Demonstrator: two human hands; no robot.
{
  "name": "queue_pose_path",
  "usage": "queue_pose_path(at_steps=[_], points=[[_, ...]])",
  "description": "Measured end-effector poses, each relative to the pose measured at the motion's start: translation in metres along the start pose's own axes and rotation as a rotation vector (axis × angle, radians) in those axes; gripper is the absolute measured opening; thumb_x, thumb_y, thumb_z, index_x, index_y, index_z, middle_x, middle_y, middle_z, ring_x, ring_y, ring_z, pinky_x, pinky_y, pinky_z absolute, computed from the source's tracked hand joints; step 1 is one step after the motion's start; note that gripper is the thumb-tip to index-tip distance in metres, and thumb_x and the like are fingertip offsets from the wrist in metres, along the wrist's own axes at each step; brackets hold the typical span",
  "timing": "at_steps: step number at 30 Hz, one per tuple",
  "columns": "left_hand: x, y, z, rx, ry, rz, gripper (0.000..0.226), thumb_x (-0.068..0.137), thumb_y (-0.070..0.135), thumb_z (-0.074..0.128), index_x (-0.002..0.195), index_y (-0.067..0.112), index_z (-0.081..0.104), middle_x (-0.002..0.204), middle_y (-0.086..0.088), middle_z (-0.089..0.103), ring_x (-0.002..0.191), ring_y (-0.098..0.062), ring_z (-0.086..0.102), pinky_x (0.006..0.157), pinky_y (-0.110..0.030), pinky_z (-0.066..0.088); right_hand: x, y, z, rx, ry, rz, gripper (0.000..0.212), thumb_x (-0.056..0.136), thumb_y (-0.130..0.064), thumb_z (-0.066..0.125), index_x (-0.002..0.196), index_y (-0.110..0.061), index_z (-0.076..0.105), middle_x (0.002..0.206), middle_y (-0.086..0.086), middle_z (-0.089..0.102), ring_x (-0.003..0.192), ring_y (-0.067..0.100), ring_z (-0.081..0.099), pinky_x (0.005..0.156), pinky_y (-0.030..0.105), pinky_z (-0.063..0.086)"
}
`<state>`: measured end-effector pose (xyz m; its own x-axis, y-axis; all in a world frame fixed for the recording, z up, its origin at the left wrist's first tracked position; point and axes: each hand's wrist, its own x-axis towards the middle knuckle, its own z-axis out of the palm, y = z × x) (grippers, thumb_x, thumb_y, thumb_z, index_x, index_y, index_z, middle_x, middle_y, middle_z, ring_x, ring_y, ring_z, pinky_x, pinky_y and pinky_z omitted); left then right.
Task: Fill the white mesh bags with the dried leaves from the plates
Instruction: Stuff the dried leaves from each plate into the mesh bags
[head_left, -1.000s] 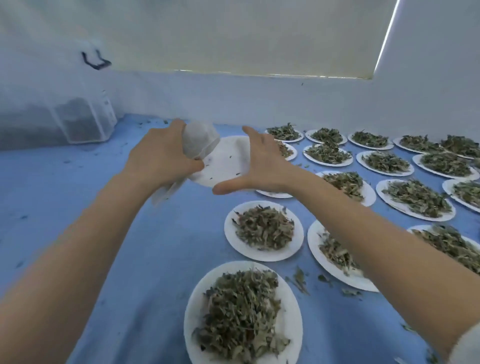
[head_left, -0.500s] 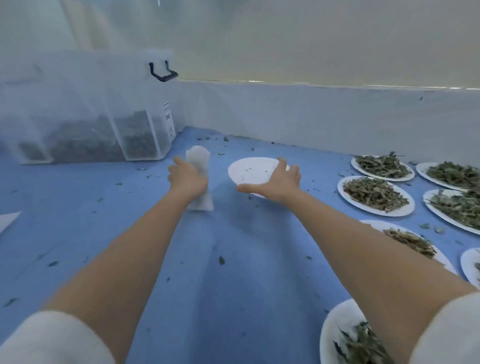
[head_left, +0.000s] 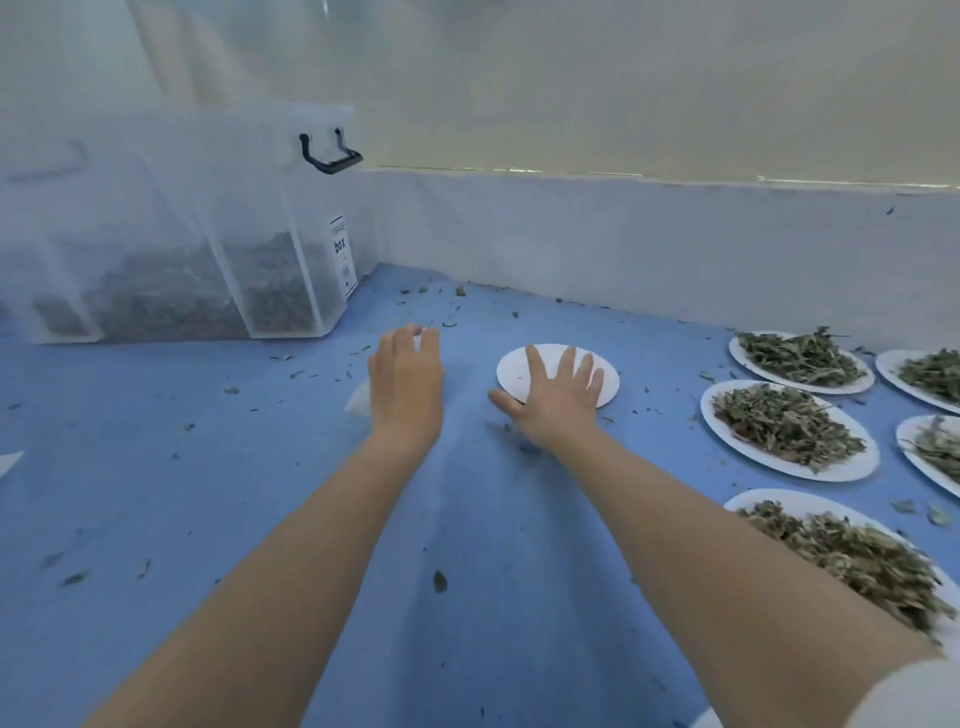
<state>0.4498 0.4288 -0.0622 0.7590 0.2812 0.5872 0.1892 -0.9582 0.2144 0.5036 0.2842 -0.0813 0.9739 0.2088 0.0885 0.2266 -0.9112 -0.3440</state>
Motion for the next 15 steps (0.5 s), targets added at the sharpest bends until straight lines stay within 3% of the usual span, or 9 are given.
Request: queue_pose_path(at_steps=[7,15], points=[[-0.028,0.065,-0.041,-0.257,-0.116,-0.001,0.044,0.088,0.000,0.049,0.131,0.011,0.043,0.130,-0.010,0.043,0.120,-0.023,0.035,0.079,-0.026,0.034,-0.057,-0.013,-0.055,0.060,0.095,-0.143,0.071,0.094,-0.049,0.042,0.150,-0.022,0.008,0.151,0.022,0.012,0.138,0.035,0.015,0.113,0.041,0.008],[-0.111,0.138,-0.132,-0.476,-0.178,0.043,0.040,0.086,0.005,0.048,0.126,0.011,0.048,0.124,-0.009,0.051,0.112,-0.024,0.048,0.087,-0.038,0.043,-0.189,0.024,-0.136,-0.119,0.229,-0.245,0.067,0.096,-0.032,0.045,0.150,-0.020,0.008,0.151,0.023,0.012,0.138,0.037,0.019,0.112,0.042,0.010]])
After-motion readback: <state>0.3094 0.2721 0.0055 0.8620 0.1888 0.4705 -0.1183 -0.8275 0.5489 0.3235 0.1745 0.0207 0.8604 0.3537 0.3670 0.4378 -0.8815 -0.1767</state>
